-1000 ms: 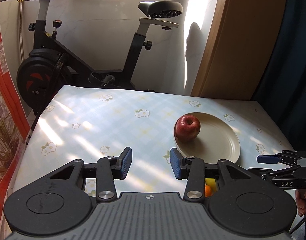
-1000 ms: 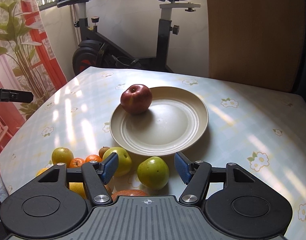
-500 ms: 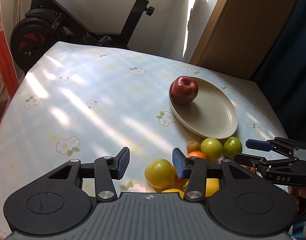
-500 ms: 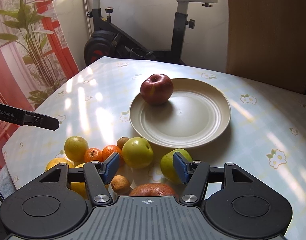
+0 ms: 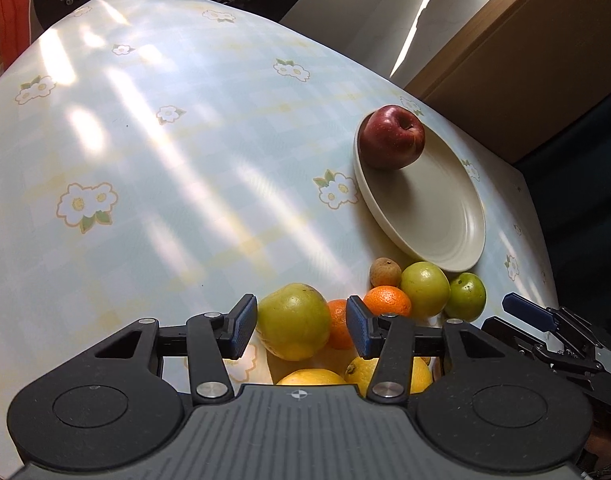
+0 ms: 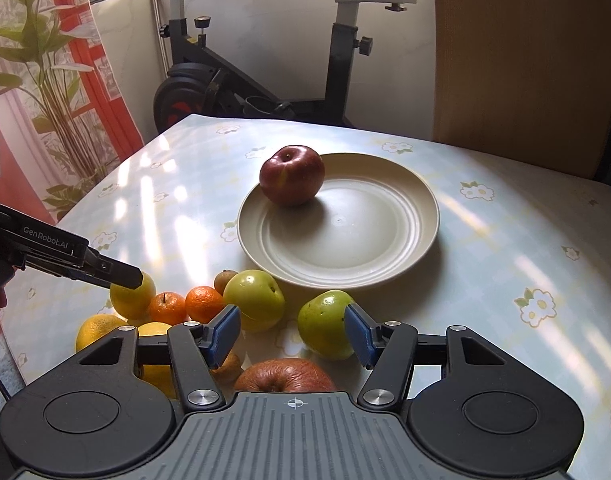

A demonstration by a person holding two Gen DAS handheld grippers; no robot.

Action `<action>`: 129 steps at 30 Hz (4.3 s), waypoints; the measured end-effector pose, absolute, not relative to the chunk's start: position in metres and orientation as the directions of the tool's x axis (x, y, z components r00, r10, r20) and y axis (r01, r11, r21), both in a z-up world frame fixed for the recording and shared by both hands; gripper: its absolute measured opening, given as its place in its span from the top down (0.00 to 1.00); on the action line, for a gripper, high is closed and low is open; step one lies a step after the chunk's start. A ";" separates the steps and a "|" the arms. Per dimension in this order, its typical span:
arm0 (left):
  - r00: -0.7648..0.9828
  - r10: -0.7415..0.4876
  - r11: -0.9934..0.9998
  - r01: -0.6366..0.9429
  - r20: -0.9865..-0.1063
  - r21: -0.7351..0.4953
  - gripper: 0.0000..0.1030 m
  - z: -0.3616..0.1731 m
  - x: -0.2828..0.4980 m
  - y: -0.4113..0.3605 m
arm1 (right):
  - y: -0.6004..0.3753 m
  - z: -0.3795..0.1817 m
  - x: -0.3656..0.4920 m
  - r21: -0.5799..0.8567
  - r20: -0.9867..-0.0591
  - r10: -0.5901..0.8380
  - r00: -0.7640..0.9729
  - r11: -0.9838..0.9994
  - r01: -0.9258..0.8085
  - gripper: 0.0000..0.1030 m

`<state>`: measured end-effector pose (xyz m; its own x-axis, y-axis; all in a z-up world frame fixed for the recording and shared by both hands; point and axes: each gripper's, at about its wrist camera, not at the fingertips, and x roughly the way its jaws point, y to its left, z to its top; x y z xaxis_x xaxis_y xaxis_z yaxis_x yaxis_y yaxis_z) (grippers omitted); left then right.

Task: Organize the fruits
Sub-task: 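Move the left tool back toward the fruit pile while the right tool grasps a yellow lemon, then grasp the small brown fruit with the left tool while the right tool holds the lemon, then carry both fruits over the plate and release them beside the red apple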

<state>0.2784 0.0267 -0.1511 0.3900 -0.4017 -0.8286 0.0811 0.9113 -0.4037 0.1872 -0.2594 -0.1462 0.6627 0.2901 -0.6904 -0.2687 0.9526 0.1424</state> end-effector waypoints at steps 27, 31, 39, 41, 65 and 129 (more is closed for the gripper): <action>0.401 -0.352 0.934 0.094 -0.846 -0.345 0.53 -0.163 0.265 0.028 | -0.255 -0.149 0.187 0.160 -0.697 0.328 0.637 0.938 -0.308 0.58; 0.420 -0.316 0.949 0.127 -0.850 -0.290 0.53 -0.159 0.260 0.028 | -0.246 -0.148 0.191 0.158 -0.717 0.378 0.585 0.906 -0.392 0.70; 0.449 -0.301 0.953 0.166 -0.841 -0.252 0.52 -0.157 0.255 0.026 | -0.196 -0.151 0.196 -0.033 -0.851 0.333 0.406 0.738 -0.674 0.77; 0.452 -0.305 0.952 0.166 -0.838 -0.257 0.52 -0.157 0.254 0.027 | -0.187 -0.154 0.199 -0.062 -0.876 0.305 0.374 0.698 -0.714 0.77; 0.455 -0.318 0.948 0.172 -0.832 -0.269 0.53 -0.161 0.253 0.027 | -0.183 -0.168 0.210 -0.069 -0.891 0.282 0.355 0.690 -0.721 0.78; 0.478 -0.273 0.889 0.457 -0.835 -0.029 0.53 -0.145 0.362 -0.098 | -0.300 -0.169 0.331 -0.074 -0.746 0.198 0.636 0.924 -0.375 0.78</action>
<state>0.3616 -0.0980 -0.1453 0.4780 -0.2725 -0.8350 0.4565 0.8892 -0.0289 0.3315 -0.3004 -0.1687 0.6356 0.1982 -0.7462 -0.3753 0.9239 -0.0742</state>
